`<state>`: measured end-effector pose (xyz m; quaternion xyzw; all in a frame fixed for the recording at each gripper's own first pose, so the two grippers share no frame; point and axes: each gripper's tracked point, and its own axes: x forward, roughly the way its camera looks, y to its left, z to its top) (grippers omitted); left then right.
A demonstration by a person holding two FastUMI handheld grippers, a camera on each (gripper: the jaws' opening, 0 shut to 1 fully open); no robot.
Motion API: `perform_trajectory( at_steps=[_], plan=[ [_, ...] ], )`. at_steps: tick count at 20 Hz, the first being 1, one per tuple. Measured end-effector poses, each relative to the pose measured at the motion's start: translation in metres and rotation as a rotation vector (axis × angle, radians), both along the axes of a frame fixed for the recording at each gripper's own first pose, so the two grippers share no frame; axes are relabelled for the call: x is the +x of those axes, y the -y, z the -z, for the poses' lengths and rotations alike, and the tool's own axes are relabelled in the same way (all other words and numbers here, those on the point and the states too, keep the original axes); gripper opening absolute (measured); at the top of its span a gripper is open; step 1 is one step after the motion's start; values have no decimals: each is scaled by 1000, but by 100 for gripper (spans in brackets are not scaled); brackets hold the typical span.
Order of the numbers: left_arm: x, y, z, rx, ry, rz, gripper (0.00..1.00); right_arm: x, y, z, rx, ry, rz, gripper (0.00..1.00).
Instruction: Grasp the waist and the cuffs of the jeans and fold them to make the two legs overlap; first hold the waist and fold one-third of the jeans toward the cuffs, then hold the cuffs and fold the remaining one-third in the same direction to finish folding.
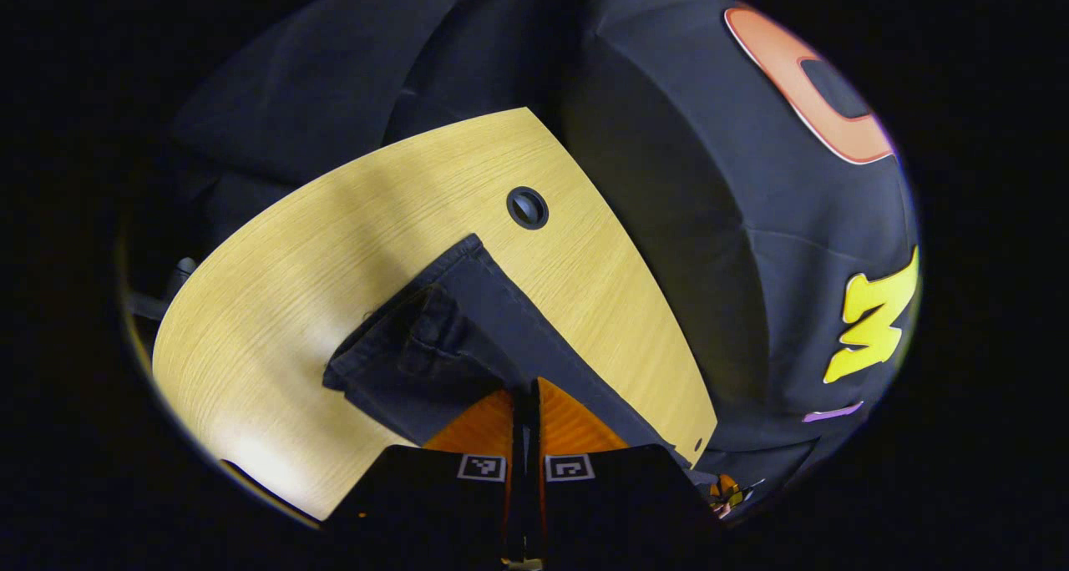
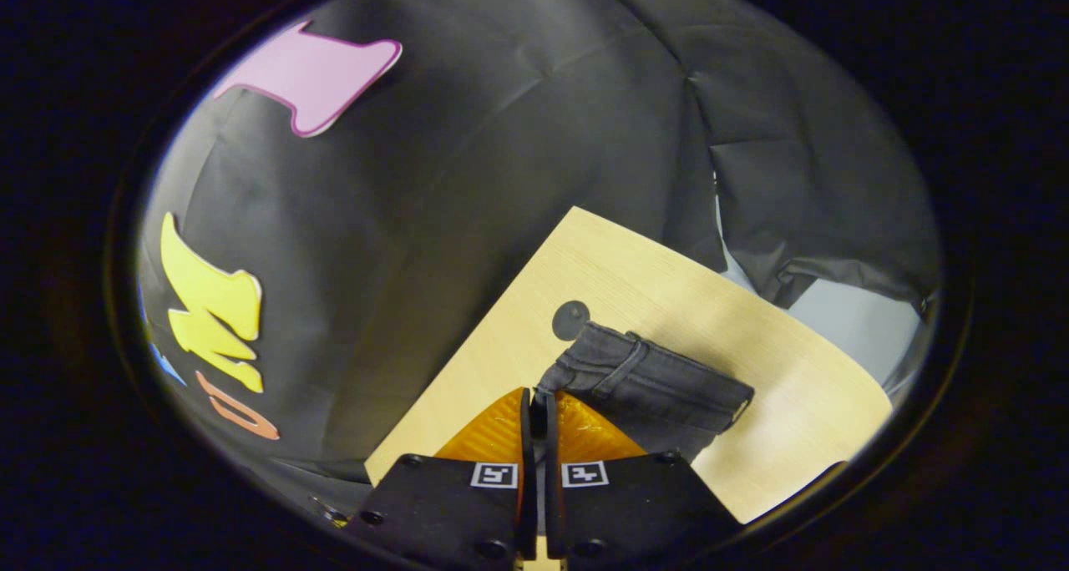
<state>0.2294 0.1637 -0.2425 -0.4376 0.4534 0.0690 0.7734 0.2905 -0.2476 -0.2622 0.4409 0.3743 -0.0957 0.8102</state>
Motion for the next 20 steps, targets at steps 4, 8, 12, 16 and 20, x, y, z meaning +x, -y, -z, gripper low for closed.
perform_trajectory(
  at_steps=[4,8,12,16,20],
  plan=[
    [20,1,25,31,-35,19,4,19,0,34,1,-38,17,5],
    [33,5,48,67,-79,22,4,29,-5,63,-40,-88,3,5],
    [35,5,49,41,-99,-7,6,31,-7,79,-83,-130,-12,5],
    [31,5,32,27,-95,-25,19,31,-8,76,-93,-115,-31,13],
    [32,4,2,81,-62,14,58,36,-9,70,-93,-83,-38,36]
  ],
)
